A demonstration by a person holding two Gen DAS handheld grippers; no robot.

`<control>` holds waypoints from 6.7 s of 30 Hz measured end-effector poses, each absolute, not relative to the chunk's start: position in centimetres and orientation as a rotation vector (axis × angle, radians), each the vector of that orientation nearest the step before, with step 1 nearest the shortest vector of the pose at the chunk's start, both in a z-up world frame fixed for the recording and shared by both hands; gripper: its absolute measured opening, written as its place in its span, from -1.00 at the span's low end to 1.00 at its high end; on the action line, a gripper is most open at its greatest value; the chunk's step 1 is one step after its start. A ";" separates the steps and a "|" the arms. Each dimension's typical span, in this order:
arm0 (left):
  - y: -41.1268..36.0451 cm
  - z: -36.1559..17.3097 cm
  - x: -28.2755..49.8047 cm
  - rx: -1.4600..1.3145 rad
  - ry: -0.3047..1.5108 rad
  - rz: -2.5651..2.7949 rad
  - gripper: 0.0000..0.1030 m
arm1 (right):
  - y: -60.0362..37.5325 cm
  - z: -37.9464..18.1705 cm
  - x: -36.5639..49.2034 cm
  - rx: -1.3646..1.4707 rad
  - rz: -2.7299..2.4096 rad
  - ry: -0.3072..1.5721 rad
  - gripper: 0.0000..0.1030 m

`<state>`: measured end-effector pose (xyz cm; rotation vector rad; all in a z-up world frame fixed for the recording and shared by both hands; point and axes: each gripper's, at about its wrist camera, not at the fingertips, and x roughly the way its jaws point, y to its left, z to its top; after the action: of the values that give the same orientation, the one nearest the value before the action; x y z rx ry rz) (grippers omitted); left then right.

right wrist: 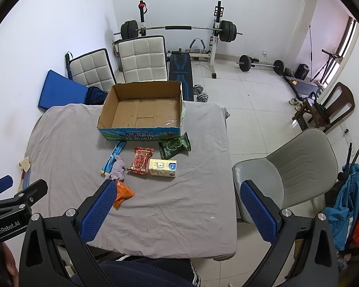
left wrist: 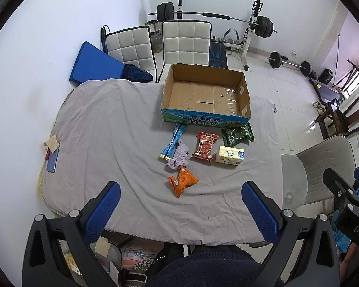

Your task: Organize soft objects

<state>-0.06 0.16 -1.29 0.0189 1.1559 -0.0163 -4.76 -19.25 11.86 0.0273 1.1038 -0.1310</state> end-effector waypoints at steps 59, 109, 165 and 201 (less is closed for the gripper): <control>1.0 -0.2 1.2 0.000 1.126 -0.024 1.00 | -19.1 12.6 -4.2 0.048 -0.128 1.068 1.00; -1.5 -39.2 12.1 0.184 1.700 0.000 1.00 | -27.6 -31.0 15.4 0.293 0.101 1.792 0.35; -5.6 -18.4 26.0 -0.354 1.493 -0.168 -0.03 | -22.1 -13.8 17.5 0.188 0.208 1.425 -0.17; -8.2 -34.7 52.3 -0.468 1.768 -0.343 0.05 | -23.4 -30.6 47.1 0.223 -0.076 1.547 -0.13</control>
<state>52.33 -8.17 -34.69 -0.4678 1.7680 -0.3429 47.15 -23.42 -30.60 0.2226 1.5472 -0.0763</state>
